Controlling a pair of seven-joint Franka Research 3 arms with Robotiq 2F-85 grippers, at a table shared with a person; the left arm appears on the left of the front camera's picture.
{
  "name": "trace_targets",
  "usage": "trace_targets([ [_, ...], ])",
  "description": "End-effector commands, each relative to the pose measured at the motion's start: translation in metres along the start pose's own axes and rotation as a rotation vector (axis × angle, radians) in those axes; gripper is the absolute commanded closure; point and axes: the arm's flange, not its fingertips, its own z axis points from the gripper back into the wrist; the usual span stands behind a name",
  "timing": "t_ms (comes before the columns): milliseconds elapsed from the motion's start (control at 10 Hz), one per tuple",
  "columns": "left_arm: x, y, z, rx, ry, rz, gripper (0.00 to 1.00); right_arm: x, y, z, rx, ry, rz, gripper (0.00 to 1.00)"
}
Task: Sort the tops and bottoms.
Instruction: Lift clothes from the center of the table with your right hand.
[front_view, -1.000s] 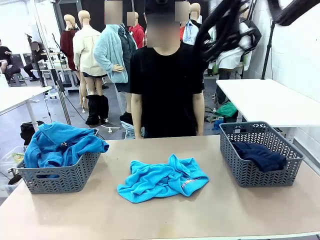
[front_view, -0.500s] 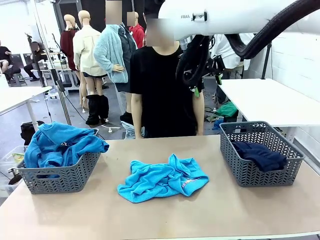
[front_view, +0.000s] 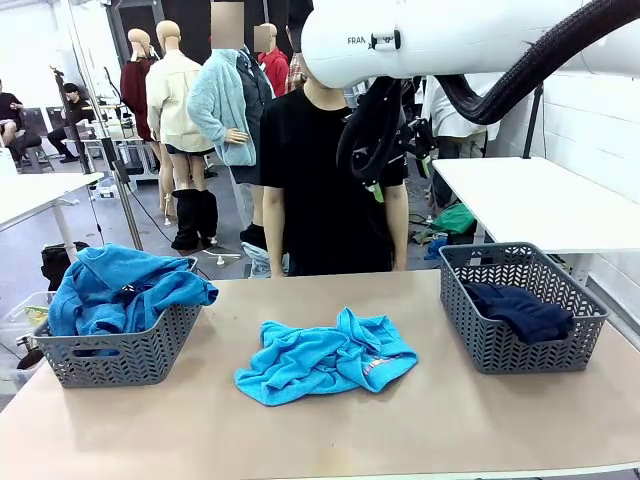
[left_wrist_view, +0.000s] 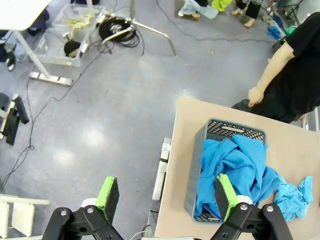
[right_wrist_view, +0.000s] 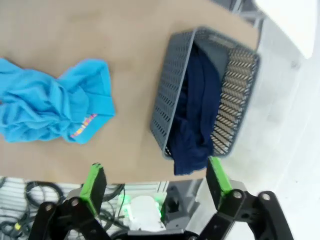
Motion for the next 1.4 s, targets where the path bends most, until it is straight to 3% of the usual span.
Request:
trace_targets([
  [0,0.0,0.001,0.0,0.014,0.017,-0.009,0.0,0.017,0.029,-0.052,0.073,-0.02,0.153,0.0],
  [300,0.0,0.001,0.0,0.014,0.017,-0.009,0.0,0.017,0.097,-0.144,0.227,0.056,0.337,0.0],
  [500,0.0,0.001,0.0,0.014,0.017,-0.009,0.0,0.003,0.109,-0.169,0.261,0.075,0.313,0.0],
  [700,0.0,0.001,0.0,0.014,0.017,-0.009,0.0,0.003,0.12,-0.195,0.322,0.094,0.382,0.0],
  [1000,0.0,0.001,0.0,0.014,0.017,-0.009,0.0,-0.005,0.129,-0.221,0.35,-0.051,0.429,0.0],
  [1300,0.0,0.001,0.0,0.014,0.017,-0.009,0.0,-0.013,0.147,-0.237,0.398,-0.058,0.415,0.0],
])
